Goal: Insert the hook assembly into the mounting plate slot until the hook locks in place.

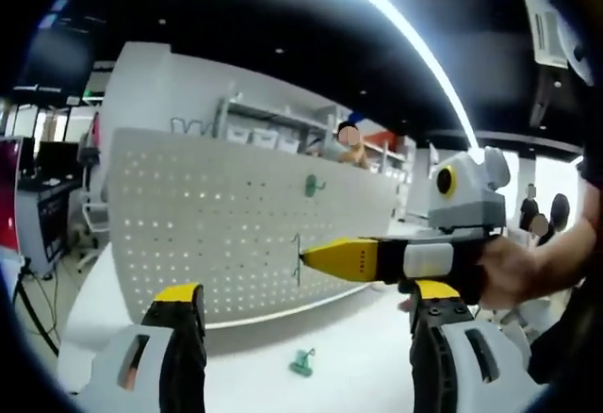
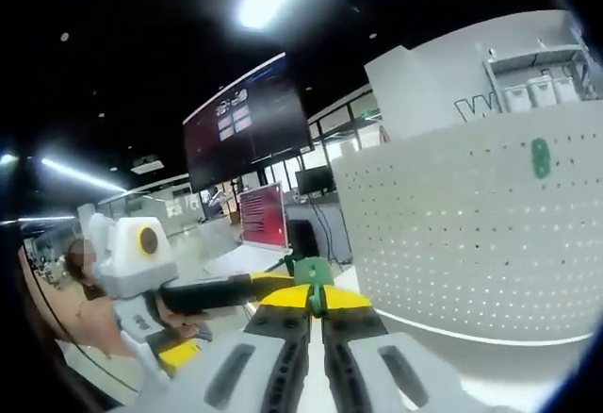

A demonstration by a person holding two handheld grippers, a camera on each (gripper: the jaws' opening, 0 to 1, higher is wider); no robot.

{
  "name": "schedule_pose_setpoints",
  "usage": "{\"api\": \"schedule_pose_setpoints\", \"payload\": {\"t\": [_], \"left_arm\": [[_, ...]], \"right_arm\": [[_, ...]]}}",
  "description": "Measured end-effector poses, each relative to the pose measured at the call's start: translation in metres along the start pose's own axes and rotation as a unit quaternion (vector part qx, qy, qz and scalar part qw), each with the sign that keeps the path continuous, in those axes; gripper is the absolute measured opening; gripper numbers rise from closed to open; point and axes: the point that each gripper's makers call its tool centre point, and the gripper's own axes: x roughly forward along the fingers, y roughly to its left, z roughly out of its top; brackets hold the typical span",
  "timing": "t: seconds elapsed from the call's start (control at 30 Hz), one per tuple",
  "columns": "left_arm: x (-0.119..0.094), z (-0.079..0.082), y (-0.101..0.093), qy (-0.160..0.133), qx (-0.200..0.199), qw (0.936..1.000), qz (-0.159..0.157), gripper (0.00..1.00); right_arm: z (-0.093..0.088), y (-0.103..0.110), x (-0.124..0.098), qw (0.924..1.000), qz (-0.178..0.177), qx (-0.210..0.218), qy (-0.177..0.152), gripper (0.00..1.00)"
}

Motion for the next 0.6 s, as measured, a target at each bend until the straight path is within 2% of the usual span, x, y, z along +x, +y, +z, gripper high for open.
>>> {"api": "schedule_pose_setpoints", "payload": {"t": [0.2,0.43,0.53,0.6], "left_arm": [[0.001,0.001,-0.002,-0.003,-0.001,1.0,-0.005,1.0],[0.0,-0.002,-0.002,0.001,-0.009,0.9999,-0.007,1.0],[-0.001,-0.001,-0.002,0.0,-0.008,0.9999,-0.006,1.0],[-0.001,-0.002,0.0,0.003,-0.006,1.0,-0.002,1.0]], "right_arm": [[0.004,-0.008,0.001,0.9997,-0.018,-0.013,-0.01,0.0],[0.01,-0.024,0.002,0.9982,-0.05,-0.021,-0.026,0.0],[0.016,-0.039,0.001,0.9939,-0.087,-0.054,-0.041,0.0],[0.013,-0.048,0.002,0.9925,-0.104,-0.053,-0.039,0.0]]}}
